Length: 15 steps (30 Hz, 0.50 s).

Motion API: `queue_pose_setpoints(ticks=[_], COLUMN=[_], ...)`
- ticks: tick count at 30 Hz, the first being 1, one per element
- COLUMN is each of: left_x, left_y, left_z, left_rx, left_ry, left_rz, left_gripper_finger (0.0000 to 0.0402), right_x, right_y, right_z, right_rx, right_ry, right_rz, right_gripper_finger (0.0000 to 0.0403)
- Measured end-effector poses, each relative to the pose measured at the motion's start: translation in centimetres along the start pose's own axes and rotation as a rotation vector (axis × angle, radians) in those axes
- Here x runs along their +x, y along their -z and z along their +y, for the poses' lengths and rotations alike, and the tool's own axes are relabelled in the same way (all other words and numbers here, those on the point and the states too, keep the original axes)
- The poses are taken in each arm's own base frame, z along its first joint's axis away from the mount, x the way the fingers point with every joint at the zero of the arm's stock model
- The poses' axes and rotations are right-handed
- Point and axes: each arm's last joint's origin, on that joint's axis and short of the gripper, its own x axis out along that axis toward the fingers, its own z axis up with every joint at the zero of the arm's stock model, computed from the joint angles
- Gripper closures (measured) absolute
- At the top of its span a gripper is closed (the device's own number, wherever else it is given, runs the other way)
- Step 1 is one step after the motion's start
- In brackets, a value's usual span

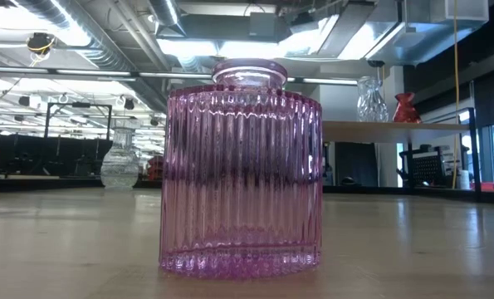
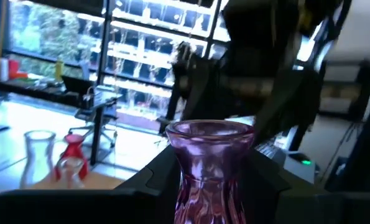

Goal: Sort vases onto shelf
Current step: Put the top pink vase on the shelf

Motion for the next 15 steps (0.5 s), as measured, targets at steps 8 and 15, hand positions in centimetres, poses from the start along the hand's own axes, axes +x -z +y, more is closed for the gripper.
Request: queue_pose_setpoints(ticks=[8, 15], left_x=[0.0, 0.0], left_y=[-0.4, -0.5], left_z=[0.1, 0.3], left_rx=[0.004, -0.023], left_ry=[0.031, 0.095], left_rz=[-0.028, -0.013], left_gripper_finger=[0.0285, 0.0285], right_x=[1.2, 3.0], right_y=[3.5, 4.4], right_z=[0.6, 0.2], right_rx=[0.049, 0.052], right_ry=[-0.131, -0.186], right_rz=[-0.182, -0.188], right_gripper_finger=[0.0159, 0.0159])
